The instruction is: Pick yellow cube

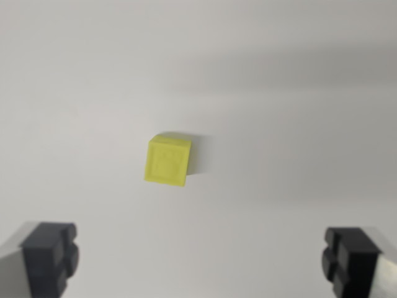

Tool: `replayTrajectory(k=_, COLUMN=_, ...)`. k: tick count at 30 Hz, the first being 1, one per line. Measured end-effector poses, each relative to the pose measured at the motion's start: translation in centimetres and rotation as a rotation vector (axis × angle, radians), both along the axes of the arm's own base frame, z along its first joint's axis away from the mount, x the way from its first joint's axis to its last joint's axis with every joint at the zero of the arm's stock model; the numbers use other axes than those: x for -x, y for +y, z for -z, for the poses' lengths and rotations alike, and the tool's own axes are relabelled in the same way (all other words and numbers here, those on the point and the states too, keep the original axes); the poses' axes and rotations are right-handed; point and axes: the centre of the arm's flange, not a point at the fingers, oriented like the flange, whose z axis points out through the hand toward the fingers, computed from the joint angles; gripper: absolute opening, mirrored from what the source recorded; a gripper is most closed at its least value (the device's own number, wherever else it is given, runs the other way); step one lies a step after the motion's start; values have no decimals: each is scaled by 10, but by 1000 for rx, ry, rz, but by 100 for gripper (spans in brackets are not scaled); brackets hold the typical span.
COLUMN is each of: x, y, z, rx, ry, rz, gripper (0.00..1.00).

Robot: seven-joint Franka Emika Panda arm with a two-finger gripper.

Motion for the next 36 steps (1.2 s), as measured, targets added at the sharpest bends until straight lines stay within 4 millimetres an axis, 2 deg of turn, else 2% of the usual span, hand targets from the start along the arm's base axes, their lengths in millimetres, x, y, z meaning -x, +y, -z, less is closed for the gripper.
replayTrajectory(k=8, x=1, y=2, z=4, rx=-1, ry=3, rz=6, gripper=100)
replayTrajectory(k=36, x=9, y=15, z=73, rx=-4, ry=25, rz=47, gripper=100)
